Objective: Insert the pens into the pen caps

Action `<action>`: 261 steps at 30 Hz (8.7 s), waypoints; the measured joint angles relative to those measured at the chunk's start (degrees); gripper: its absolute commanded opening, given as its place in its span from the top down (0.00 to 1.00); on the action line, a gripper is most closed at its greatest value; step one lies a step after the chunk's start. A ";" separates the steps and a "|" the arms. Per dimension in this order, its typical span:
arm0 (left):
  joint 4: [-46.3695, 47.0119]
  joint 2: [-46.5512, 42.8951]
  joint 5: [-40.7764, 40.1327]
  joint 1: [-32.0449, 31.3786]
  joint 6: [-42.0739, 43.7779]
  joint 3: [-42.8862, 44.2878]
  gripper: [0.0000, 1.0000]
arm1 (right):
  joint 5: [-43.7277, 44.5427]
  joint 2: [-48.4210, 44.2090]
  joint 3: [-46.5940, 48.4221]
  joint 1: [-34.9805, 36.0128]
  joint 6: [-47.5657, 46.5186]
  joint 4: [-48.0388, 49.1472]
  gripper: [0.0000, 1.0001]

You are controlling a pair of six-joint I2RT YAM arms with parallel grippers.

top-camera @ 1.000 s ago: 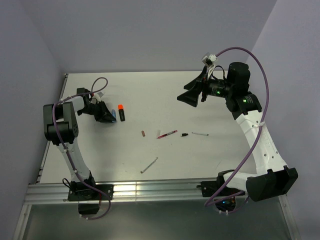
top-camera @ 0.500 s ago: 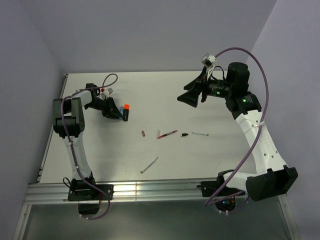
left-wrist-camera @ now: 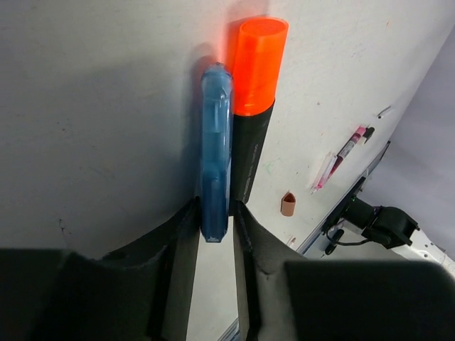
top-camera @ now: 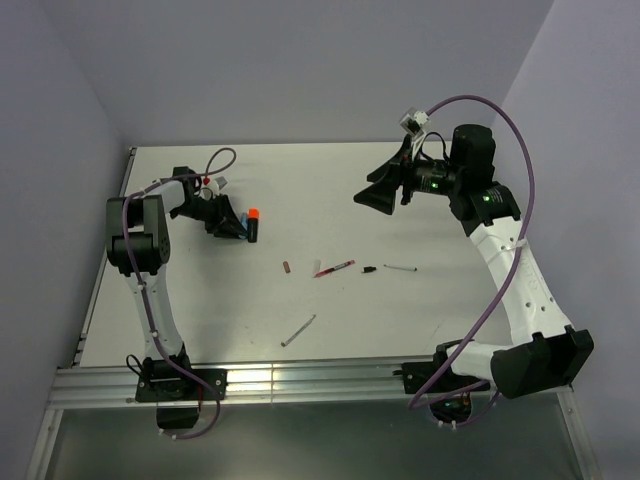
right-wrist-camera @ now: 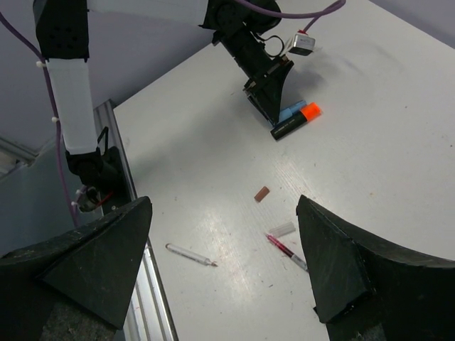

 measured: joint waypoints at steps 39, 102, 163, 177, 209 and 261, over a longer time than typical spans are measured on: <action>-0.52 -36.59 -26.40 -17.62 21.33 -2.89 0.24 | 22.97 -4.85 -0.74 -4.48 -16.98 -19.17 0.00; 12.26 -36.96 -29.88 -39.45 -6.23 4.50 1.00 | 2.40 1.31 1.66 -19.89 -12.48 -19.23 0.14; 48.43 -49.24 -17.03 -34.73 -24.50 -17.14 0.32 | -4.87 4.33 -9.11 7.04 8.83 4.39 1.00; 11.80 -44.96 -33.18 -32.89 -9.94 -15.43 0.53 | 12.33 -3.91 -14.23 -5.31 -1.75 -4.79 1.00; 1.55 -16.15 -45.29 -37.99 -24.41 -11.28 0.64 | 17.97 -5.35 -14.99 -6.08 -6.10 -9.92 1.00; 33.90 -74.73 -47.21 -58.03 96.76 -42.71 1.00 | 5.01 3.52 -8.04 21.53 -14.91 -22.93 1.00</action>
